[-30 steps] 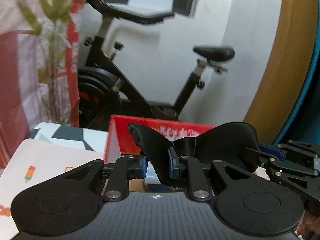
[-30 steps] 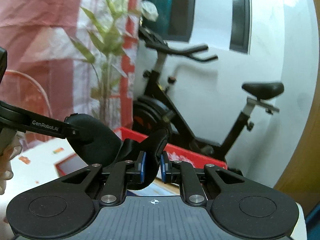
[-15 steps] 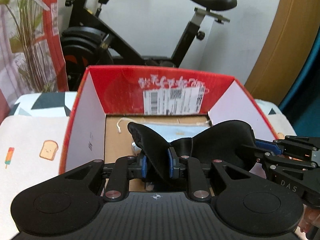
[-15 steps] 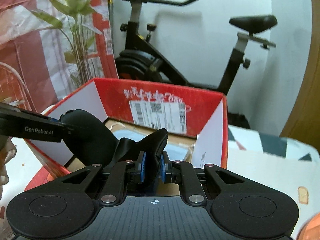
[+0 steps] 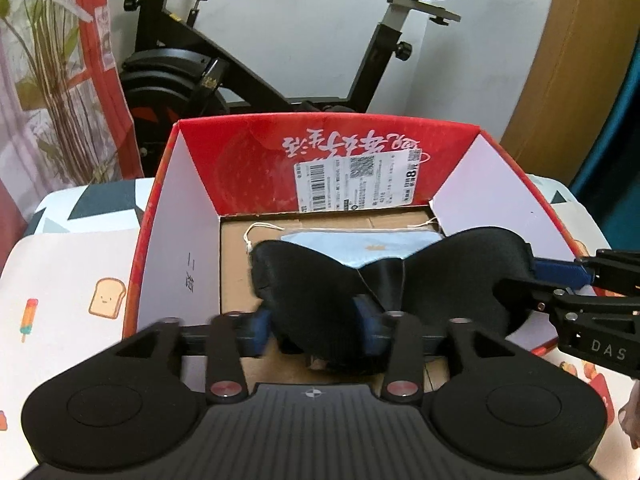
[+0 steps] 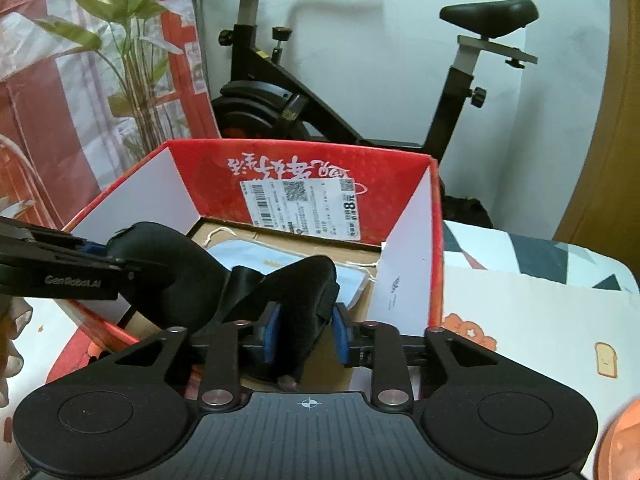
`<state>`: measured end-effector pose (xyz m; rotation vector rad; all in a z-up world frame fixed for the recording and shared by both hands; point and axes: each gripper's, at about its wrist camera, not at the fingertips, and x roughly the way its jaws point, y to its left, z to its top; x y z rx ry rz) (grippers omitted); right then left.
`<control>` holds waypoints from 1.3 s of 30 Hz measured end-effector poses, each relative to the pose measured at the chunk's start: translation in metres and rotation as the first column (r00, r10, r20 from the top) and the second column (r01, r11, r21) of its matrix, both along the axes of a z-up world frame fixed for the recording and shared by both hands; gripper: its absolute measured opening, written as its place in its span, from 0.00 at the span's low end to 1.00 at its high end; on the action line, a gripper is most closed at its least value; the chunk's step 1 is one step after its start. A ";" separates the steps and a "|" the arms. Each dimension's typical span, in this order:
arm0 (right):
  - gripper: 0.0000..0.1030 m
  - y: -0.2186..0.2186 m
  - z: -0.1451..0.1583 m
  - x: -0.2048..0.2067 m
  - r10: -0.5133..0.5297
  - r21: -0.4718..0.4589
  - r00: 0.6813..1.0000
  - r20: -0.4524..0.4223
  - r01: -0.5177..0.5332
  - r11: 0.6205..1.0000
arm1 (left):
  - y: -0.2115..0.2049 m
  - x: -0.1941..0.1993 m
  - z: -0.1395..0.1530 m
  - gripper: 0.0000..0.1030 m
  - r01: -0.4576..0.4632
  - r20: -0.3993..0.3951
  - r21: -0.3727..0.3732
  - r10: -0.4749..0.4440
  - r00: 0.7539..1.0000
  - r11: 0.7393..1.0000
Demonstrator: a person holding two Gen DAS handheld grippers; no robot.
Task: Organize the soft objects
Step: 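Lower the eye mask into the box and open the left gripper, then move the left tool down toward the white packet under the black strap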
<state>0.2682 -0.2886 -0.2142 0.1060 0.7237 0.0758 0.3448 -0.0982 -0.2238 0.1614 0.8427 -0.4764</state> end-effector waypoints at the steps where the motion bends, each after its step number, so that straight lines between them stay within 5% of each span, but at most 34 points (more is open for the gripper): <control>1: 0.31 0.000 0.001 -0.001 -0.003 -0.001 1.000 0.002 0.003 1.000 | 0.001 -0.002 0.003 0.64 0.006 0.006 -0.006 -0.006 1.000 1.000; 8: 0.69 -0.002 0.023 -0.020 -0.028 -0.011 0.997 0.078 0.029 1.000 | 0.007 -0.021 0.027 0.93 0.016 0.086 -0.029 -0.014 0.996 0.999; 11: 0.91 -0.003 0.035 -0.036 -0.054 -0.012 0.988 0.144 0.056 0.998 | 0.013 -0.031 0.038 0.98 0.012 0.113 -0.062 -0.005 0.994 0.998; 14: 1.00 -0.004 0.044 -0.052 -0.068 -0.003 0.979 0.195 0.070 0.998 | 0.020 -0.043 0.047 1.00 -0.002 0.148 -0.074 0.013 0.989 0.997; 24: 1.00 -0.006 0.055 -0.107 -0.125 0.073 0.943 0.307 0.108 0.991 | 0.043 -0.097 0.062 1.00 -0.020 0.245 -0.093 0.042 0.969 0.996; 28: 1.00 -0.003 0.050 -0.122 -0.130 0.090 0.948 0.290 0.108 0.990 | 0.050 -0.120 0.056 1.00 -0.040 0.271 -0.074 0.059 0.961 0.996; 39: 1.00 0.011 0.015 -0.151 -0.100 0.125 0.972 0.212 0.075 0.989 | 0.082 -0.154 0.022 1.00 -0.142 0.167 -0.137 0.164 0.972 0.980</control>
